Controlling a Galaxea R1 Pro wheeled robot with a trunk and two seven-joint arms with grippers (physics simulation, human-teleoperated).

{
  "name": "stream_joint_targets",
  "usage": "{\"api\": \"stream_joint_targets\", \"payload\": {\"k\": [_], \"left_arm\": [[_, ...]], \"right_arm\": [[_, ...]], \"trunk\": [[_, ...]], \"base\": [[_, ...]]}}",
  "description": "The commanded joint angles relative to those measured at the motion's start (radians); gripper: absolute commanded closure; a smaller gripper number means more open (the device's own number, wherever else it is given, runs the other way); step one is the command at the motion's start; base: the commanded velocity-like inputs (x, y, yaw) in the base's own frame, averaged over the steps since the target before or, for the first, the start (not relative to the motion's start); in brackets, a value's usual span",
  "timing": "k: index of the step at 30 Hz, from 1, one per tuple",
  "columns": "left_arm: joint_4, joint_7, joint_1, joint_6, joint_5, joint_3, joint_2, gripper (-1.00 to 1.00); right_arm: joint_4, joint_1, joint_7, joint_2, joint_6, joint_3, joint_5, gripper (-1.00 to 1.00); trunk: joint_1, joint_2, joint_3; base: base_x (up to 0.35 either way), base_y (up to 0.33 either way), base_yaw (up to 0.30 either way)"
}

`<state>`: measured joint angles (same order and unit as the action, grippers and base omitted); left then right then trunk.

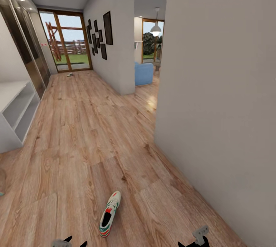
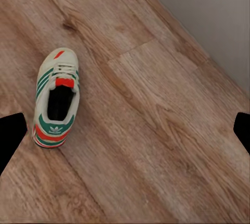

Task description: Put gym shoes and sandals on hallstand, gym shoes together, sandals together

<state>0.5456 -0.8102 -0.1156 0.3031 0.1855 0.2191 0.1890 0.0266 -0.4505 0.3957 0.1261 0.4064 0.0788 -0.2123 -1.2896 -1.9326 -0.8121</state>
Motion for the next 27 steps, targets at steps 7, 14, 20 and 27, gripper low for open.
{"api": "stream_joint_targets", "payload": {"k": [7,14,20,27], "left_arm": [[0.015,0.23,-0.01,-0.001,-0.001,-0.015,-0.042,-1.0],[0.02,0.469,-0.099,-0.007,-0.109,-0.071,-0.12,-1.0],[0.002,0.587,-0.18,-0.016,-0.208,-0.109,-0.155,-1.0],[-0.055,0.628,-0.221,-0.013,-0.237,-0.118,-0.171,-1.0]], "right_arm": [[0.001,-0.001,0.002,-0.001,0.002,0.008,-0.009,-1.0],[0.073,-0.001,0.002,-0.002,0.003,0.01,-0.009,-1.0],[0.252,-0.001,0.003,-0.009,-0.004,0.01,-0.008,-1.0],[0.494,-0.001,0.006,-0.073,-0.119,0.007,-0.01,-1.0]], "trunk": [[0.0,0.0,-0.001],[0.0,0.0,-0.001],[0.0,0.0,-0.001],[0.0,0.0,-0.001]], "base": [[0.0,0.0,-0.007],[0.0,0.0,-0.001],[0.0,0.0,0.0],[0.0,0.0,0.0]]}}
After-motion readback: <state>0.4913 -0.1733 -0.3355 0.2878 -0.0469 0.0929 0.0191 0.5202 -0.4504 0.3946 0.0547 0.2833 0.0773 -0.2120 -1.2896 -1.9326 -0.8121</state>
